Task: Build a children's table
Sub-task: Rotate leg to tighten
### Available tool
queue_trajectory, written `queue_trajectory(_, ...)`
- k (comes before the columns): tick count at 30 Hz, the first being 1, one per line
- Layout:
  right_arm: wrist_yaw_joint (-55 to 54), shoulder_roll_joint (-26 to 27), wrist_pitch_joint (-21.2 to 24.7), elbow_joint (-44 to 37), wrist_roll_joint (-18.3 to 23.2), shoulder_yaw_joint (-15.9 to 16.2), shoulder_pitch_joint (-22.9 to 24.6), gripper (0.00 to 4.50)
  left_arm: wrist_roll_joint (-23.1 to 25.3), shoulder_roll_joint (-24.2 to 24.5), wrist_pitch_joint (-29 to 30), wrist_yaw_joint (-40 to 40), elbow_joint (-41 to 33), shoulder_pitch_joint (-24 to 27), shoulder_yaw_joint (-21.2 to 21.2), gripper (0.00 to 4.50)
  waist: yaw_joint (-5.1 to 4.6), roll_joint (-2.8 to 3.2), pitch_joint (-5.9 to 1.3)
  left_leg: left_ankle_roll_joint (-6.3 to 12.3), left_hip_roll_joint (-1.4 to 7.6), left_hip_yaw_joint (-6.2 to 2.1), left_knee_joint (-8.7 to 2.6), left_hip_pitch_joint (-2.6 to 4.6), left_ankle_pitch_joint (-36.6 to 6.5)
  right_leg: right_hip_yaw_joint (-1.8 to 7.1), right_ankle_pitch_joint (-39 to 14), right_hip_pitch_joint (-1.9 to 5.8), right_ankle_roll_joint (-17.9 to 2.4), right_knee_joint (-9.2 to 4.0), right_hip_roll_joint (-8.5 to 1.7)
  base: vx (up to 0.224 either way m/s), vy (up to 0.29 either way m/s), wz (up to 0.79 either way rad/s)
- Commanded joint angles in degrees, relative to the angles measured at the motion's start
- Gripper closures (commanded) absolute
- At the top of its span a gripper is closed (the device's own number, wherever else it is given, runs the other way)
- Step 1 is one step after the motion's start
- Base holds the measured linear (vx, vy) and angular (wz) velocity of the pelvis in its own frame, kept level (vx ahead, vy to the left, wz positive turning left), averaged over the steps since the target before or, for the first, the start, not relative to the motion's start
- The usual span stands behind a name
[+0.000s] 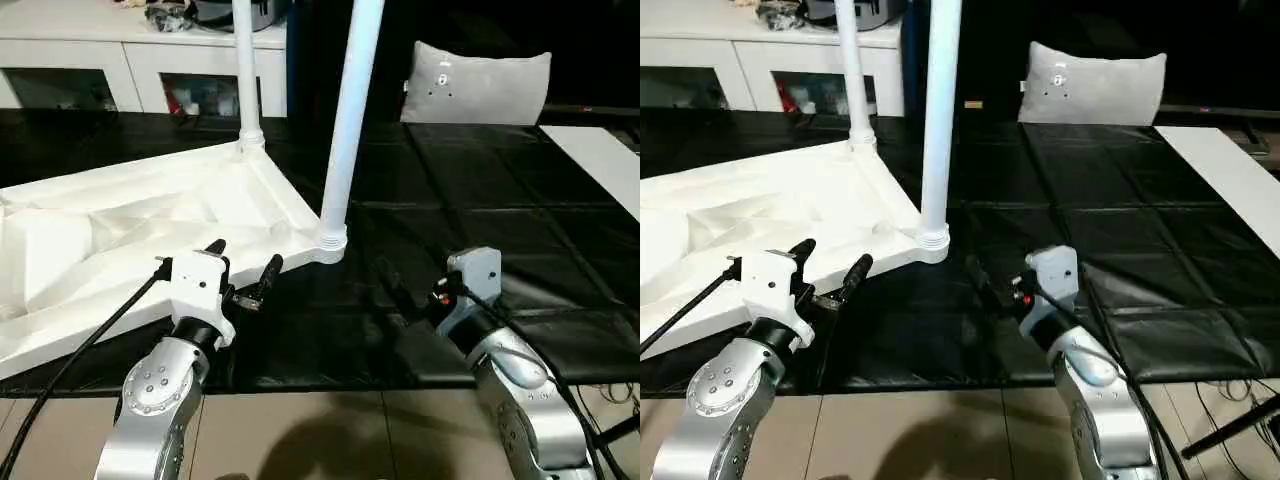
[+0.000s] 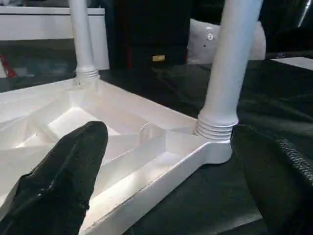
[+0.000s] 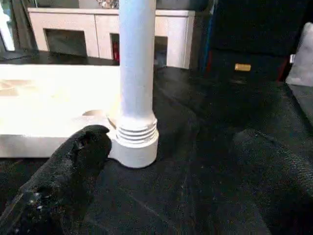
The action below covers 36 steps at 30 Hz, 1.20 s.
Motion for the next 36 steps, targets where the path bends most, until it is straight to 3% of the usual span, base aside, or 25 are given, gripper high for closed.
queue_trajectory(1, 0.2, -0.5, 0.0, -0.7, -0.1, -0.1, -0.4, 0.0, 0.1, -0.1, 1.0, 0.6, -0.6, -0.5, -0.2, 0.06, 0.1, 0.23, -2.2, -0.16, 1.6, -0.65, -5.47, -0.55, -15.0, 2.19, -18.5, 0.94, -5.0, -5.98, -3.55, 0.0, 0.0, 0.0)
queue_trajectory(3, 0.2, -0.5, -0.1, -0.4, -0.3, 0.0, -0.6, 0.0, 0.3, -0.3, 1.0, 1.1, -0.5, -0.5, 0.1, 0.06, 0.07, 0.09, -2.76, 0.3, 1.61, -0.56, -5.15, -1.14, -10.0, 2.12, -10.2, 1.37, -6.4, -5.24, -3.53, 0.0, 0.0, 0.0)
queue_trajectory(6, 0.1, -0.4, 0.2, -0.9, 0.0, 0.0, -0.3, 0.0, 0.7, -0.1, 1.2, 1.4, -1.0, 0.0, 0.2, 0.06, 0.28, 0.46, -2.93, 0.67, 1.53, -0.36, -4.97, -1.12, -7.8, 2.03, -3.5, 1.55, -7.9, -4.71, -3.44, 0.054, 0.001, -0.01)
queue_trajectory(11, 0.1, -0.7, -0.1, -0.1, -0.5, 0.2, -0.9, 0.0, -0.1, 0.0, 0.4, 0.8, -0.8, -0.5, 0.5, 0.06, 0.12, 0.56, -2.86, 1.07, 1.6, -0.16, -5.07, -1.0, -6.5, 1.92, -0.1, 1.78, -8.8, -4.73, -3.37, 0.0, 0.0, 0.0)
queue_trajectory(13, -0.1, -0.6, 0.1, -0.9, -0.1, 0.0, -0.1, 0.0, -0.4, 0.0, 0.4, 0.7, -1.2, 0.1, 0.5, 0.06, 0.12, 0.53, -2.62, 0.7, 1.61, -0.09, -5.32, -0.84, -9.4, 1.95, -4.3, 1.85, -8.5, -5.06, -3.45, 0.0, 0.0, 0.0)
queue_trajectory(15, 0.3, -0.6, 0.2, -1.0, 0.1, 0.1, -0.2, 0.0, -0.4, 0.3, 0.6, 0.4, -1.2, -0.1, 0.1, 0.06, -0.01, 0.72, -2.14, -0.23, 1.67, -0.19, -6.05, 0.36, -20.3, 1.75, -19.1, 1.83, -6.9, -6.13, -3.31, 0.0, 0.0, 0.0)
queue_trajectory(17, 0.7, -0.7, 0.1, -0.5, 0.0, 0.5, -0.6, 0.0, -0.4, 0.3, 0.7, 0.4, -0.9, -0.6, 0.1, 0.06, -0.24, 0.61, -1.9, 0.55, 1.36, -0.04, -6.22, 1.51, -26.0, 1.32, -26.9, 1.71, -6.2, -7.22, -2.76, 0.0, 0.0, 0.0)
queue_trajectory(19, 0.8, -1.0, -0.2, -0.4, -0.6, 0.8, -0.7, 0.0, -0.6, 0.2, 0.5, 0.6, -0.9, -0.6, 0.4, 0.06, -0.33, 0.59, -1.45, 1.62, 1.03, 0.14, -6.25, 2.55, -28.7, 0.94, -32.4, 1.7, -6.3, -8.3, -2.51, 0.0, 0.0, 0.0)
queue_trajectory(20, 0.8, -1.1, -0.2, -0.6, -0.6, 0.9, -0.5, 0.0, -0.6, 0.2, 0.4, 0.7, -1.1, -0.3, 0.5, 0.06, -0.42, 0.57, -1.46, 1.99, 0.86, 0.12, -6.38, 2.51, -28.1, 0.91, -33.6, 2.32, -6.1, -8.6, -2.58, 0.0, 0.0, 0.0)
queue_trajectory(21, 0.9, -1.1, -0.2, -0.7, -0.6, 0.9, -0.5, 0.0, -0.6, 0.2, 0.5, 0.7, -1.1, -0.2, 0.5, 0.06, -0.29, 0.6, -1.51, 2.15, 0.88, 0.2, -6.43, 2.76, -27.8, 1.0, -33.8, 2.3, -6.1, -8.77, -2.66, 0.0, 0.0, 0.0)
queue_trajectory(22, 1.2, -1.3, -0.1, -1.1, -0.6, 1.3, -0.3, 0.0, -0.5, 0.3, 0.5, 0.5, -1.4, 0.1, 0.2, 0.06, 0.69, 0.55, -2.02, 8.73, -0.31, -1.58, -6.55, -1.88, -19.1, -1.37, -35.1, 6.25, -3.5, -9.51, -6.22, 0.025, 0.018, 0.23)
queue_trajectory(23, 1.3, -1.2, 0.0, -1.0, -0.5, 1.3, -0.7, 0.0, -0.6, 0.4, 0.8, 0.3, -1.3, -0.2, 0.1, 0.06, 0.54, 1.02, -2.18, 10.23, -0.4, -2.09, -6.25, -2.15, -17.1, -2.17, -34.3, 6.85, -4.4, -9.6, -6.59, 0.035, 0.026, 0.5)
queue_trajectory(24, 1.1, -0.9, -0.2, -0.6, -0.3, 1.1, -0.9, 0.0, -0.6, 0.4, 0.9, 0.2, -1.2, -0.4, 0.1, 0.06, 0.23, 1.12, -2.39, 12.36, -0.62, -2.59, -5.88, -3.1, -13.1, -3.47, -31.0, 8.02, -5.9, -10.0, -6.46, 0.035, 0.026, 0.5)
queue_trajectory(25, 1.1, -0.9, -0.2, -0.6, -0.3, 1.1, -0.9, 0.0, -0.6, 0.4, 0.9, 0.2, -1.2, -0.4, 0.1, 0.06, 0.68, 1.75, -2.41, 12.87, -0.67, -2.58, -5.72, -2.53, -12.2, -4.15, -29.8, 8.1, -7.0, -10.31, -6.49, 0.065, 0.018, 0.61)
queue_trajectory(26, 0.9, -0.7, -0.4, -0.4, -0.3, 0.9, -1.0, 0.0, -0.7, 0.4, 0.9, 0.2, -1.2, -0.5, 0.2, 0.06, 0.47, 1.9, -2.56, 14.72, -0.88, -3.16, -5.52, -2.9, -9.1, -5.59, -25.3, 8.98, -8.5, -10.23, -5.82, 0.102, 0.024, 0.59)
queue_trajectory(27, 0.5, -0.7, -0.4, -0.3, -0.5, 0.7, -0.9, 0.0, -0.7, 0.4, 0.7, 0.3, -1.1, -0.5, 0.2, 0.06, -0.63, 2.91, -3.25, 12.23, 1.26, -2.41, -5.86, 1.99, -10.0, -4.49, -22.2, 6.01, -9.9, -9.27, -3.98, 0.102, 0.024, 0.59)
queue_trajectory(28, 0.2, -0.8, -0.4, -0.4, -0.7, 0.5, -0.7, 0.0, -0.7, 0.3, 0.6, 0.3, -1.2, -0.2, 0.2, 0.06, -1.01, 2.81, -3.21, 12.84, 2.97, -4.4, -6.87, 3.03, -8.8, -4.85, -14.0, 5.39, -11.7, -6.58, -2.24, 0.132, 0.009, 0.27)
queue_trajectory(29, 0.2, -0.8, -0.3, -0.5, -0.6, 0.5, -0.5, 0.0, -0.7, 0.4, 0.5, 0.3, -1.4, 0.0, 0.2, 0.06, -1.49, 2.65, -3.06, 16.44, 3.54, -5.53, -6.8, 4.47, -6.8, -4.73, -8.0, 3.82, -12.6, -4.77, -2.05, 0.12, 0.004, 0.02)
queue_trajectory(30, 0.3, -0.9, -0.1, -0.8, -0.3, 0.5, -0.3, 0.0, -0.7, 0.5, 0.6, 0.1, -1.5, 0.1, 0.0, 0.06, -1.37, 2.48, -2.74, 19.73, 2.63, -5.17, -6.46, 4.04, -4.6, -4.33, -5.2, 4.16, -12.8, -4.69, -2.69, 0.12, 0.004, 0.02)
queue_trajectory(31, 0.5, -0.9, 0.0, -0.8, -0.1, 0.6, -0.4, 0.0, -0.7, 0.5, 0.7, 0.0, -1.6, 0.0, -0.1, 0.06, -1.1, 2.2, -2.72, 20.64, 1.77, -4.37, -6.1, 3.12, -3.0, -3.89, -3.9, 5.14, -13.0, -5.22, -3.24, 0.105, 0.016, -0.04)
queue_trajectory(32, 0.6, -1.1, -0.2, -0.6, -0.2, 0.8, -0.5, 0.0, -0.8, 0.6, 0.9, 0.0, -1.5, -0.2, -0.1, 0.06, -0.25, 1.3, -3.09, 20.26, -0.83, -2.18, -4.58, -0.52, 1.5, -2.66, -2.8, 8.82, -12.1, -6.7, -4.45, 0.0, 0.0, 0.0)
queue_trajectory(33, 0.7, -1.1, 0.0, -0.5, -0.2, 0.9, -0.6, 0.0, -0.8, 0.6, 0.9, 0.0, -1.4, -0.4, -0.1, 0.06, 0.46, 1.5, -3.5, 19.2, -1.08, -1.63, -4.2, -0.81, 2.6, -2.43, -4.2, 9.53, -12.0, -7.23, -4.89, 0.0, 0.0, 0.0)
queue_trajectory(34, 0.7, -1.1, 0.0, -0.5, -0.2, 0.9, -0.6, 0.0, -0.8, 0.6, 0.9, 0.0, -1.4, -0.4, -0.1, 0.06, -0.15, 1.34, -3.57, 13.13, 0.37, -0.61, -5.07, 1.97, 2.7, -1.52, -5.8, 7.83, -13.3, -6.2, -3.01, 0.0, 0.0, 0.0)
queue_trajectory(35, 0.5, -0.8, 0.8, -0.9, 0.5, 0.5, -0.1, 0.0, -1.0, 0.4, 0.7, 0.2, -1.4, -0.1, 0.1, 0.06, -0.37, 2.35, -3.7, 7.41, 1.92, 0.16, -6.15, 4.92, 0.5, -1.02, -6.5, 6.17, -13.0, -5.32, -1.81, 0.125, -0.026, -0.44)
queue_trajectory(36, 0.5, -0.7, 1.1, -1.1, 0.8, 0.4, 0.0, 0.0, -1.0, 0.4, 0.7, 0.2, -1.5, 0.0, 0.1, 0.06, -0.97, 2.03, -3.01, 3.25, 3.76, -0.28, -7.3, 7.45, -4.5, -1.11, -5.9, 4.01, -12.6, -3.77, -1.27, 0.125, -0.026, -0.44)
